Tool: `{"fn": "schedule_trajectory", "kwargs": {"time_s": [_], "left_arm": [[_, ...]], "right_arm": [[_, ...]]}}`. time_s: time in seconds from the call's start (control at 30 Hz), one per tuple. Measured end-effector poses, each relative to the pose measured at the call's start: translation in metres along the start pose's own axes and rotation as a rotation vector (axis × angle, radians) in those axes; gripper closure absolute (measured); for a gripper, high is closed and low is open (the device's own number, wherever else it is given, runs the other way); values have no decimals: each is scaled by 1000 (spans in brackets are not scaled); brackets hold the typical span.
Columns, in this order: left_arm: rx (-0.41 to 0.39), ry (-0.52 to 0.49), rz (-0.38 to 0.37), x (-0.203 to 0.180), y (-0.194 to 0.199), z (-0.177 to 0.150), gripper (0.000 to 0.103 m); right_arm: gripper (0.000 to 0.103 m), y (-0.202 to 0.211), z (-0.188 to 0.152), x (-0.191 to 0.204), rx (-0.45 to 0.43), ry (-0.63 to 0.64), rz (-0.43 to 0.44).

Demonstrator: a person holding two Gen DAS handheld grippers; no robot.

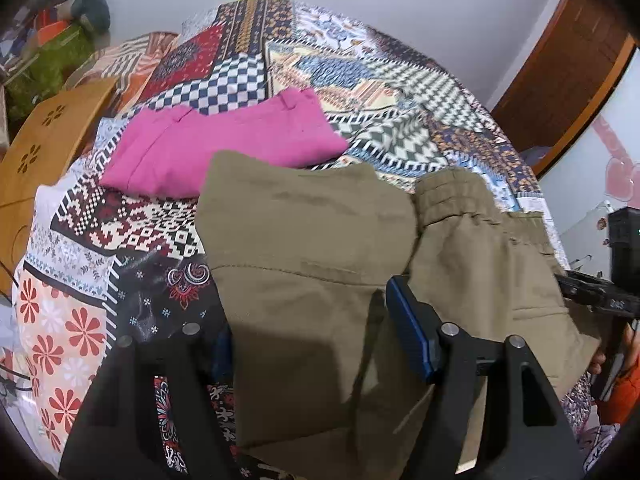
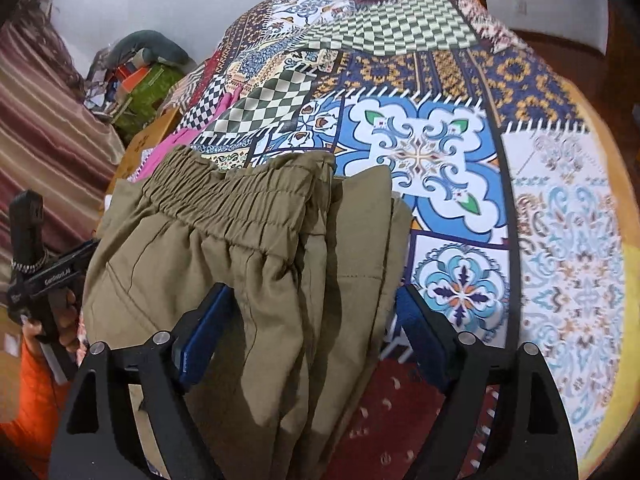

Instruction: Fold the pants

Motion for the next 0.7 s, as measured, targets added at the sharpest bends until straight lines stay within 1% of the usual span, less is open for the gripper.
{"fn": "schedule_trajectory", "kwargs": {"time_s": [0.03,0.1,0.2,0.33,0.47,0.6,0.63,0.67,0.7], "left_arm": [[-4,-9,-11,-2,3,-1,36],[2,-22,-32,-7,5,-4,36],[30,-25,-49,-9,3,-11,36],[68,5,-91,-7,0,-23,36],[81,26,-121,-5,0,-31,36],[93,62,-148,-5,-7,-27,36],[95,71,-159,-6,-10,-25,36],[96,78,-169,-7,-12,-22,38],[100,78,-177,-8,-14,-20,43]], "right_arm": [[18,0,0,-1,2,-7,23],[18,1,-2,-2,3,-7,39],[18,4,-5,1,8,9,29],[18,10,-13,1,26,23,30],[18,18,-26,0,35,24,43],[19,14,-22,0,31,20,50],[22,12,-19,1,25,19,54],[23,10,-16,2,22,21,55],[24,9,-14,3,20,21,52]]}}
Point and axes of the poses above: each gripper's, at about its wrist camera, not at the fingertips, and y roughly against the way its jaws point, x to its left, z to its top, the point moved 8 cm from there along -y, roughly the way its jaws point, and after that the axes turned 4 degrees about z, right-handed, at the moved point
